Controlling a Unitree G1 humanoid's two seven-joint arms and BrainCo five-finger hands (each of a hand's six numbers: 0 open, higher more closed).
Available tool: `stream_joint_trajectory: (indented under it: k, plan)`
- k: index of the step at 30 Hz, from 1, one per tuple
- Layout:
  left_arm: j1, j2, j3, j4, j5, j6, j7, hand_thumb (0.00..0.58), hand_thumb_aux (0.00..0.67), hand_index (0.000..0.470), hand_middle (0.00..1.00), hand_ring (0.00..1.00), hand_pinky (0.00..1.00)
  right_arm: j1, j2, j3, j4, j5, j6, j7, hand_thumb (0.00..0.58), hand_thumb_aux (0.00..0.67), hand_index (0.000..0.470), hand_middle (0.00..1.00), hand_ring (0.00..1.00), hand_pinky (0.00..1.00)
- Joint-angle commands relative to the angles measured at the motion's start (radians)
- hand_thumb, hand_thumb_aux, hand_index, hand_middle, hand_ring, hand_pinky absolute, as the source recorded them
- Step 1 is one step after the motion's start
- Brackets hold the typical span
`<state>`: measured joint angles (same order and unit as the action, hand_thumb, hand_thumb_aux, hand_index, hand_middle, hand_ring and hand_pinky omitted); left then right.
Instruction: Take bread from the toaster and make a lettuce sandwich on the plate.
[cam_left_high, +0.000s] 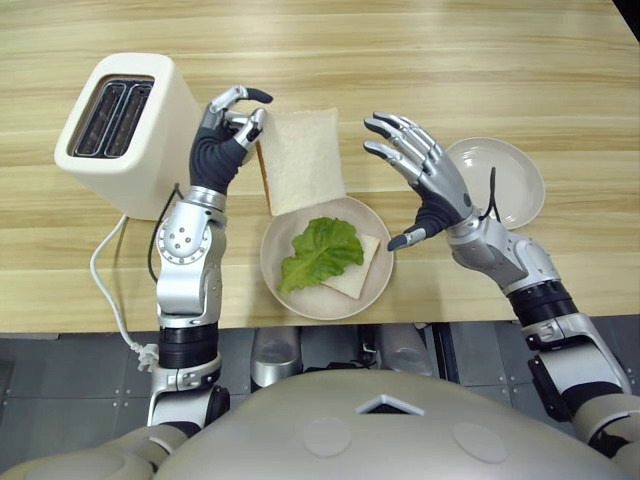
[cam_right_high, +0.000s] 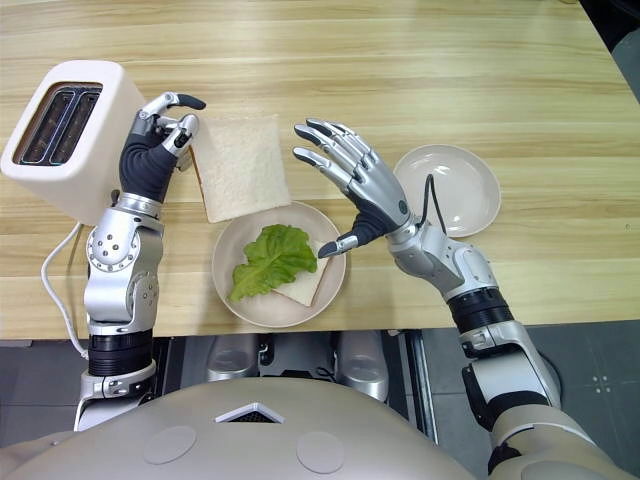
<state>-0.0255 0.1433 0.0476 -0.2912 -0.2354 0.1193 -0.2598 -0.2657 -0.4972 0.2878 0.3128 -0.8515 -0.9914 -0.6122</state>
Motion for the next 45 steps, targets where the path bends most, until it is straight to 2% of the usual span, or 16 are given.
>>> stream_joint_trajectory:
  k: [1,8,12,24,45]
  plan:
    - [0.010,0.012,-0.012,-0.011,-0.089,0.100,-0.060,0.580,0.670,0.460,1.00,1.00,1.00,-0.010,-0.017,-0.032,-0.021,0.005,-0.038,-0.018,0.000,0.000,0.000,0.00,0.00,0.00]
    - [0.011,0.085,-0.026,-0.030,-0.196,0.251,-0.179,0.580,0.670,0.460,1.00,1.00,1.00,-0.010,-0.027,-0.052,-0.047,0.014,-0.080,0.002,0.000,0.000,0.000,0.00,0.00,0.00]
    - [0.018,0.097,-0.063,-0.015,-0.201,0.290,-0.211,0.580,0.670,0.460,1.00,1.00,1.00,0.001,-0.028,-0.044,-0.048,0.001,-0.092,0.016,0.000,0.000,0.000,0.00,0.00,0.00]
    - [0.059,0.106,-0.196,0.099,-0.071,0.225,-0.229,0.580,0.670,0.460,1.00,1.00,1.00,0.019,-0.021,-0.042,-0.050,0.001,-0.101,0.048,0.000,0.000,0.000,0.00,0.00,0.00]
    - [0.000,0.168,-0.240,0.208,0.088,0.133,-0.253,0.580,0.670,0.460,1.00,1.00,1.00,0.021,-0.023,-0.045,-0.029,0.002,-0.102,0.060,0.000,0.000,0.000,0.00,0.00,0.00]
